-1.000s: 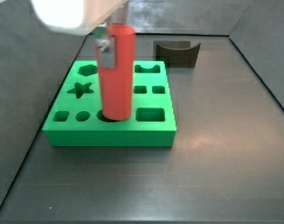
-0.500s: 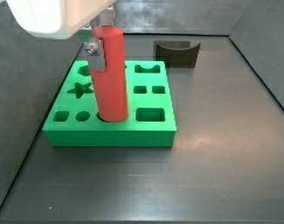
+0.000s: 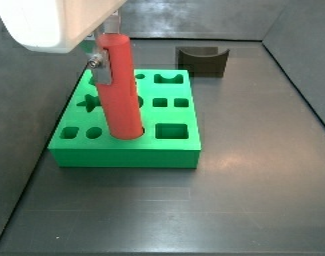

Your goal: Insert the oval object.

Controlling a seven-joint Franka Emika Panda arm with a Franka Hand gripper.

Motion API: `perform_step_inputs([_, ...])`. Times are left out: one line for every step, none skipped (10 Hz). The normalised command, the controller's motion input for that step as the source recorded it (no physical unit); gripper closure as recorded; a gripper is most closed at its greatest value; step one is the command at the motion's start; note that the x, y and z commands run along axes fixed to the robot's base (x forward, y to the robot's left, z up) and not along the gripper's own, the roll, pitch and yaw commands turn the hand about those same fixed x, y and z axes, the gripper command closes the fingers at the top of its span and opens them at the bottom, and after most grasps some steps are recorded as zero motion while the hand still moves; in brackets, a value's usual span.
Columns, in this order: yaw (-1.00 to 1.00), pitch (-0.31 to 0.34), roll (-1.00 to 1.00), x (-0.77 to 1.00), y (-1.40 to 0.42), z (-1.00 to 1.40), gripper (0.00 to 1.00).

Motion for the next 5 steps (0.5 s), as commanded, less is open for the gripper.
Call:
perform_step_inputs([0.03,-0.013,-0.03,0.13,-0.03,-0.21,1.0])
perform_step_inputs([0.0,0.0,0.0,0.35,-0.07,-0.3,1.0])
perform_step_inputs([0.0,0.0,0.0,0.42,-0.02,-0.29,1.0])
perform_step_inputs([0.0,0.0,0.0,0.29,0.0,-0.27,1.0])
perform_step_inputs([0.0,0.0,0.01,0.21,0.0,-0.3,1.0])
